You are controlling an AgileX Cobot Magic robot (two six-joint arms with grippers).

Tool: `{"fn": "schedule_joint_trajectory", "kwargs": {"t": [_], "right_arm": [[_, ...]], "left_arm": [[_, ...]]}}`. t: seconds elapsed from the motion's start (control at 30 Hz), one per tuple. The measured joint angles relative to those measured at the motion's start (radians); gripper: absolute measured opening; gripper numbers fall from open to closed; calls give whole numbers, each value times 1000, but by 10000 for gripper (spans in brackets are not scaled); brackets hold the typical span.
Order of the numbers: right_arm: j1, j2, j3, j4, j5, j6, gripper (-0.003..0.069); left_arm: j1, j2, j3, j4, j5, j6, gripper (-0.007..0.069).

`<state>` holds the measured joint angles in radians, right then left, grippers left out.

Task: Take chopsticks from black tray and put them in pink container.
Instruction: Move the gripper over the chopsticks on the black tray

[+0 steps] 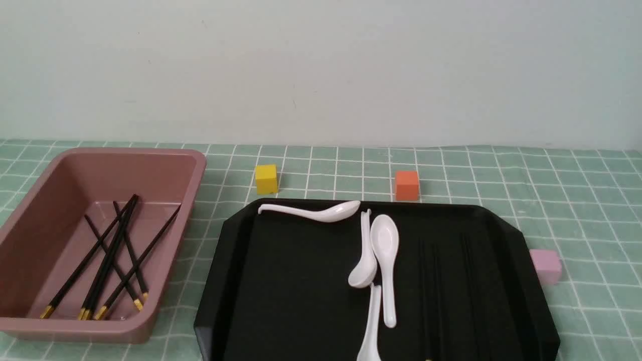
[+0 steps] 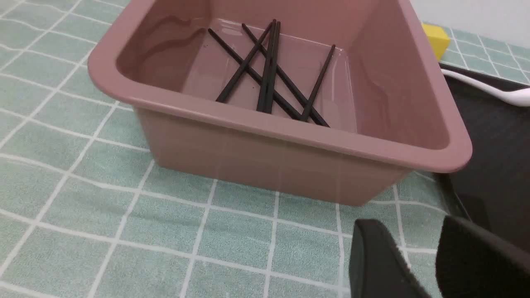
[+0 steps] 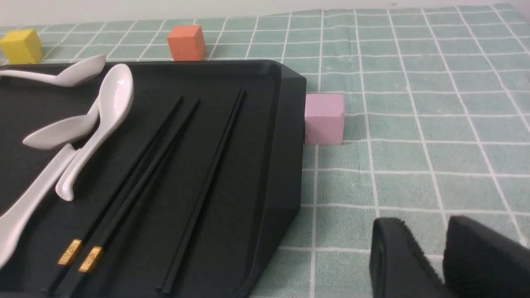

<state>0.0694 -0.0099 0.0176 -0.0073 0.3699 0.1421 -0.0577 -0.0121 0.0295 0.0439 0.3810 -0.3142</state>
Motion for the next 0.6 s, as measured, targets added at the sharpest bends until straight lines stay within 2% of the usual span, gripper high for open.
{"fn": "schedule_joint_trajectory", "kwargs": {"t": [0.6], "right_arm": [[0,0,0,0,0,0,216]], "left_arm": [[0,0,0,0,0,0,239]]}}
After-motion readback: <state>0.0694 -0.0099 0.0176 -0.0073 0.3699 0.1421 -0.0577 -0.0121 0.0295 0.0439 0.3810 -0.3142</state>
